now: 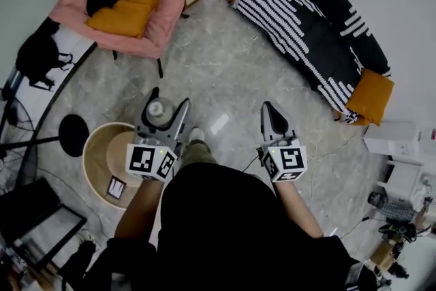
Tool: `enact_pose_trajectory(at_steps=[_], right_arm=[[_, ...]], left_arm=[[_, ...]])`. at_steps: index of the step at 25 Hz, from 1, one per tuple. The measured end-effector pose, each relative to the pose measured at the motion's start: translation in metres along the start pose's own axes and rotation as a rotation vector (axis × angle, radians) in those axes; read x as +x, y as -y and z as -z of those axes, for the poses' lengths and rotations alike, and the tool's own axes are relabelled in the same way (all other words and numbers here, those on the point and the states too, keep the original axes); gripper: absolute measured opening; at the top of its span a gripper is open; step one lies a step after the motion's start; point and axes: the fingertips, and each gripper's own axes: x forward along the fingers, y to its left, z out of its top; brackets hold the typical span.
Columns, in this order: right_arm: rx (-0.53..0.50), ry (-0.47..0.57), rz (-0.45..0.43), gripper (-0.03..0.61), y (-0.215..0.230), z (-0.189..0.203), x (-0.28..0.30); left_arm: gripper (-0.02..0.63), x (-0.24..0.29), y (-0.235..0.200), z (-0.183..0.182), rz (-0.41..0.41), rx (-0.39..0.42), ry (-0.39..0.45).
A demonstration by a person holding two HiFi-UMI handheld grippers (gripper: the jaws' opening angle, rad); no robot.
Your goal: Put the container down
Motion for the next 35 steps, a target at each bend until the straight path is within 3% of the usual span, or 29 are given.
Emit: enact_pose_trajectory(at_steps=[8,13,16,24,31,35], right_arm=[[-0.044,0.011,-0.028,0.021,-0.025,-0.043,0.081],[-0.039,0.019,-0.109,0.021,-0.049,-0.061,0.116],[-0.087,0.002,-0.177,0.021,-0.072,-0.07,0.147],[-0.228,-0.007,-0.555,0.021,-0.212,-0.088,0.239],[-0.311,-0.027,-0.936,0.021,-0.364,-0.104,0.311],[-0.365,-0.051,-1.097,0.021,-0.431,-0.106,0.342]], left_arm=[[0.35,0.026,-0.083,-0.028,-0.064,-0.025,0.049],[0.35,0.006,-0.113,-0.036,-0.15,-0.032,0.067],[0.35,-0.011,-0.138,-0.043,-0.224,-0.036,0.086],[0.35,-0.091,-0.214,-0.049,-0.528,-0.075,0.147],[0.35,-0.179,-0.287,-0.068,-0.917,-0.091,0.263],[0.35,-0.206,-0.316,-0.075,-1.073,-0.101,0.287]])
